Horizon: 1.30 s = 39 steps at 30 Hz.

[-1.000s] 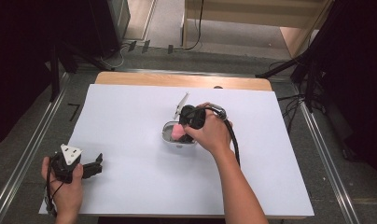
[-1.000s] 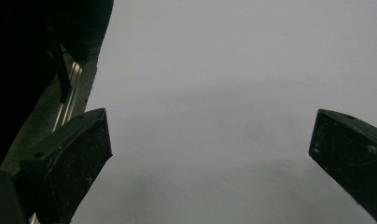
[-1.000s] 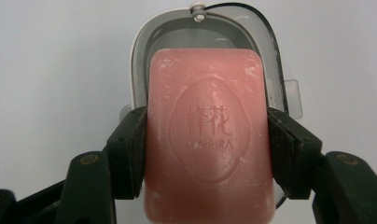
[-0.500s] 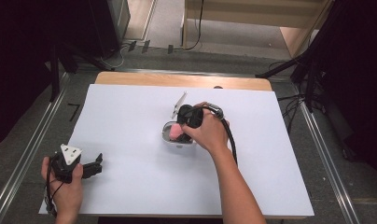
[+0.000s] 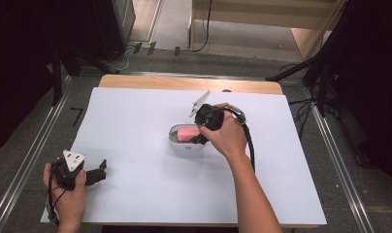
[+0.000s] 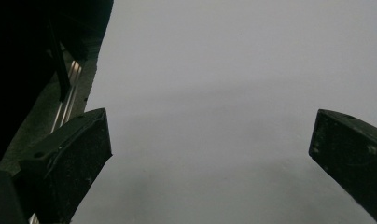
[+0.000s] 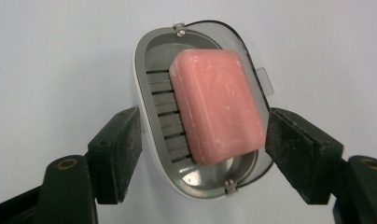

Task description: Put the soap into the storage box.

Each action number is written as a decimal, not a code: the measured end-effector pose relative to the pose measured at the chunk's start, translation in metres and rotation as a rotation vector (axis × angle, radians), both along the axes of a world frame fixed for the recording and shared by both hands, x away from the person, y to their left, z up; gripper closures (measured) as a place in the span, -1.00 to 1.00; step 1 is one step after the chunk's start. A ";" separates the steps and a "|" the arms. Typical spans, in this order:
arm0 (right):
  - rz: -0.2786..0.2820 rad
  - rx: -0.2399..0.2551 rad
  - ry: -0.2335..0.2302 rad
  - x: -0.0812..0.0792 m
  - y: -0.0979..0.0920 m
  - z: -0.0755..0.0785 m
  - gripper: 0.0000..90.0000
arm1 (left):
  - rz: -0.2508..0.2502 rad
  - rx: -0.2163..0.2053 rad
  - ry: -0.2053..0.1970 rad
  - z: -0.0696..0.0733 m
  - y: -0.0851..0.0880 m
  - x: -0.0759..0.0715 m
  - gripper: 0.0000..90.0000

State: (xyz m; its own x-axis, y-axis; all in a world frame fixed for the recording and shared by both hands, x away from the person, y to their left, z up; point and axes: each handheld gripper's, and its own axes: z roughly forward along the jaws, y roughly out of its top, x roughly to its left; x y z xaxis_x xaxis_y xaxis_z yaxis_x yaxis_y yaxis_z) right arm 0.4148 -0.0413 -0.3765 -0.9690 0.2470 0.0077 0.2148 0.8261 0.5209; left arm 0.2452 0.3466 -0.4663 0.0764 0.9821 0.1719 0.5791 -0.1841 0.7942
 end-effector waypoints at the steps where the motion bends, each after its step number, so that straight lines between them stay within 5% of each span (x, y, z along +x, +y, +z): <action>1: -0.002 -0.001 0.003 -0.001 -0.002 0.000 -0.38 | 0.000 0.001 0.000 0.000 0.000 0.000 -1.00; 39: -0.172 0.044 0.031 -0.040 -0.110 -0.039 -0.41 | -0.002 0.013 -0.002 0.000 -0.001 0.000 -1.00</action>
State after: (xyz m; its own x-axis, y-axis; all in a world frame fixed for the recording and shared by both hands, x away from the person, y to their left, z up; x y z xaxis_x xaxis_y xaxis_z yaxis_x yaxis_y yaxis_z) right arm 0.3748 -0.1512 -0.4155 -0.9117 0.4077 0.0513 0.3672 0.7524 0.5469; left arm 0.2449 0.3452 -0.4665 0.0779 0.9796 0.1852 0.5773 -0.1957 0.7927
